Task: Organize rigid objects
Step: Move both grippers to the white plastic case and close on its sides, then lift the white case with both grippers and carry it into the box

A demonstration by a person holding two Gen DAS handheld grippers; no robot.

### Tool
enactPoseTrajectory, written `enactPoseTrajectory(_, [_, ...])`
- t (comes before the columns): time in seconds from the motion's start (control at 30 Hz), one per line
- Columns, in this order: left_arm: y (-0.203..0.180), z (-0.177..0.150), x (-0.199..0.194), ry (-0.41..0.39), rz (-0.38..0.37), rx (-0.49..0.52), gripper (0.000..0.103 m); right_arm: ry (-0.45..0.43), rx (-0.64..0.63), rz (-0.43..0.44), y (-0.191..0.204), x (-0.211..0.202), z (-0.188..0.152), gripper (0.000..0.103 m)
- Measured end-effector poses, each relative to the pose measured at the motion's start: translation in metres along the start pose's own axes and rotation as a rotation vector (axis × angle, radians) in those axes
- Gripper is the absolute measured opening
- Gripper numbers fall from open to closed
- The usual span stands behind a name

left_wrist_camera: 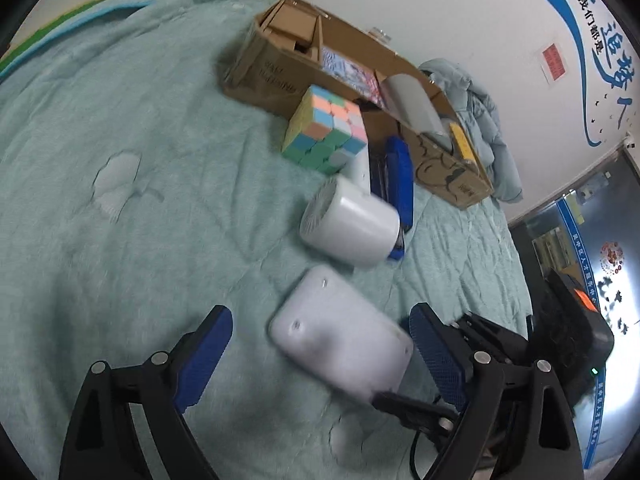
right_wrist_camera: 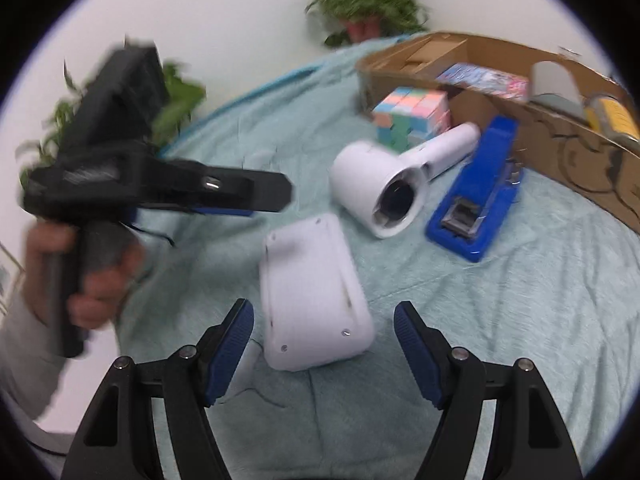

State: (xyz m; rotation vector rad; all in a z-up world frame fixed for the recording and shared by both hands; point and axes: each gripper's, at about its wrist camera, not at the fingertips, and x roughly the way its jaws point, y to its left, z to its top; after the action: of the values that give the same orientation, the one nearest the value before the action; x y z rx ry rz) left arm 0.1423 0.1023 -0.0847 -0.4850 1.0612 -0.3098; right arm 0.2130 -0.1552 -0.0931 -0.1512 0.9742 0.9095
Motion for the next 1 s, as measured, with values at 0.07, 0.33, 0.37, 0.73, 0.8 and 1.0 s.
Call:
enactPoseTrajectory(0.07, [0.003,-0.010,-0.004,0.016,-0.031,-0.018,0.089,0.031,0.013,0.012,0.006,0.012,0.000,0.072])
enactPoseTrajectory(0.33, [0.003,-0.029,0.007,0.064,-0.101,-0.039,0.074,0.002,-0.020,0.059,0.047,0.012,-0.016,0.072])
enactPoseTrajectory(0.37, [0.002,-0.028,0.008,0.065,-0.096,-0.036,0.073,-0.005,0.002,0.056,0.046,0.012,-0.017,0.072])
enactPoseTrajectory(0.73, [0.005,-0.028,0.023,0.102,-0.056,-0.042,0.053,-0.001,0.082,-0.075,0.044,0.034,-0.002,0.063])
enactPoseTrajectory(0.8, [0.004,-0.029,0.024,0.101,-0.053,-0.039,0.052,-0.005,0.087,-0.097,0.046,0.034,-0.003,0.063])
enactPoseTrajectory(1.0, [0.007,-0.031,0.025,0.102,-0.080,-0.056,0.043,-0.017,0.094,-0.133,0.047,0.035,-0.004,0.062])
